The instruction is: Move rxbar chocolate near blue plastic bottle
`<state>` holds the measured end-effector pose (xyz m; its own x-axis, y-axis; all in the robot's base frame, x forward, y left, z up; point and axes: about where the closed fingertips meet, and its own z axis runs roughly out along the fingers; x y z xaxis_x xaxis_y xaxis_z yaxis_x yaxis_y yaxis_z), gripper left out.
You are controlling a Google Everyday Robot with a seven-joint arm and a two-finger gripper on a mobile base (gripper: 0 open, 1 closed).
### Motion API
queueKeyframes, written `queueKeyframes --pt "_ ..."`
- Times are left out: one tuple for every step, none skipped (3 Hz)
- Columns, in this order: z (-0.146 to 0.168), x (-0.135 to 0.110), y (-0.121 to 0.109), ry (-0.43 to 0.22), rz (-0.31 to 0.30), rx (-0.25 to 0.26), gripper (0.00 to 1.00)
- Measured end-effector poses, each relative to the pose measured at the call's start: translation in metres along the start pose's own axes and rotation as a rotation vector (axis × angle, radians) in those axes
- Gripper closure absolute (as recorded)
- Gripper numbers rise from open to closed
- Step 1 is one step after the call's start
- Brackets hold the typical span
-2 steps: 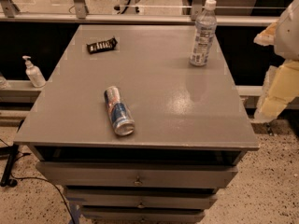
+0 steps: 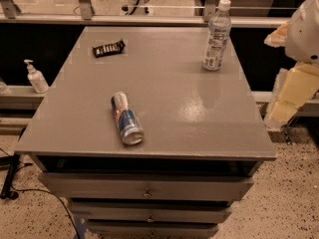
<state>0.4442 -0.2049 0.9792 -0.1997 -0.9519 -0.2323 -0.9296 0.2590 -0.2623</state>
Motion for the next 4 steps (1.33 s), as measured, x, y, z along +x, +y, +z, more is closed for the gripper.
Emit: queueKeyframes --pt "0.020 -0.040 -0.013 -0.079 -0.048 -0.003 0.00" --pt "0.044 -0.096 -0.037 -0.200 -0.093 -0.009 0.00" --pt "0.064 -0.151 -0.063 -0.336 -0.110 0.001 0.00" --pt "0.064 -0.151 -0.063 -0.336 -0.110 0.001 0.00"
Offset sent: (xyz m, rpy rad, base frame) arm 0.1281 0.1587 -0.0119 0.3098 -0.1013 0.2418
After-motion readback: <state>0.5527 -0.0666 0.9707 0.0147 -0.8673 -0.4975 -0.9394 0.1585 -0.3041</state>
